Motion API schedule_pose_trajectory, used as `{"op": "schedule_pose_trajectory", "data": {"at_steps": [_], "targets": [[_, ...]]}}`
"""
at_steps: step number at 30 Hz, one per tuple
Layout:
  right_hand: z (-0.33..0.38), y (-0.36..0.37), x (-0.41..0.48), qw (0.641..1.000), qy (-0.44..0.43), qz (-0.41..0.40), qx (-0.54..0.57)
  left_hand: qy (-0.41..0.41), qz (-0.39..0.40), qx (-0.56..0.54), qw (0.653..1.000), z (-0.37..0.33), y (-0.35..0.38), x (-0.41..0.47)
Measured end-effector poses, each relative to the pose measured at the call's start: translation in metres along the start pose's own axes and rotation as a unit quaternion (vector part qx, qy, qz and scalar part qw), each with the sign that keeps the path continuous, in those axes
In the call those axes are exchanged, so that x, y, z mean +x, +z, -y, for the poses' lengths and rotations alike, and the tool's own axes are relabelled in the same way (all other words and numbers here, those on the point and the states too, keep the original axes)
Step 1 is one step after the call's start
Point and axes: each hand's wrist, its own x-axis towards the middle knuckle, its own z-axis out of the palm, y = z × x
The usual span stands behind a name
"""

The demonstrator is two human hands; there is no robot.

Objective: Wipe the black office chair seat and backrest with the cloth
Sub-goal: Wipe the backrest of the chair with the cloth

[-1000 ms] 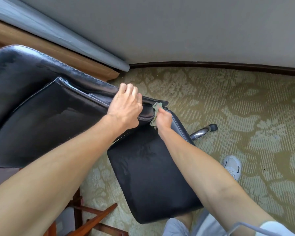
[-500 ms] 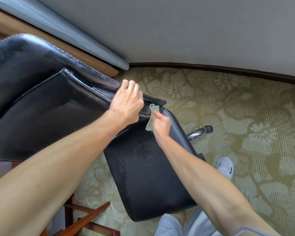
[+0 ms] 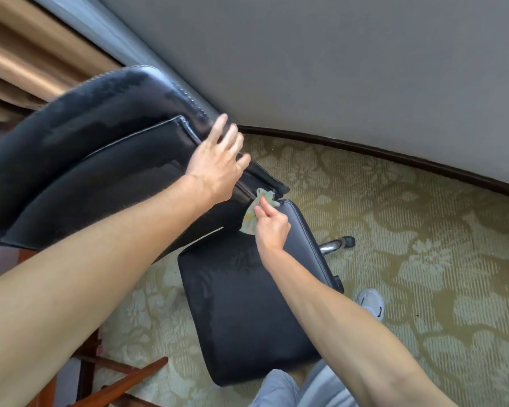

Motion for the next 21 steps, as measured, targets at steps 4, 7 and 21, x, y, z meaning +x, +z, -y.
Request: {"op": "schedule_pose_trajectory", "data": {"at_steps": [4, 7, 21], "targets": [[0.011, 0.012, -0.016, 1.0, -0.015, -0.024, 0.001, -0.037, -0.057, -0.008, 0.998, 0.023, 0.008, -0.022], [0.021, 0.018, -0.027, 0.999, -0.032, -0.03, -0.005, -0.062, -0.1, -0.024, 0.993, 0.038, 0.013, -0.037], [0.083, 0.06, -0.068, 0.987, -0.154, -0.029, -0.023, -0.201, -0.203, -0.129, 0.95, 0.079, 0.046, -0.097]]}}
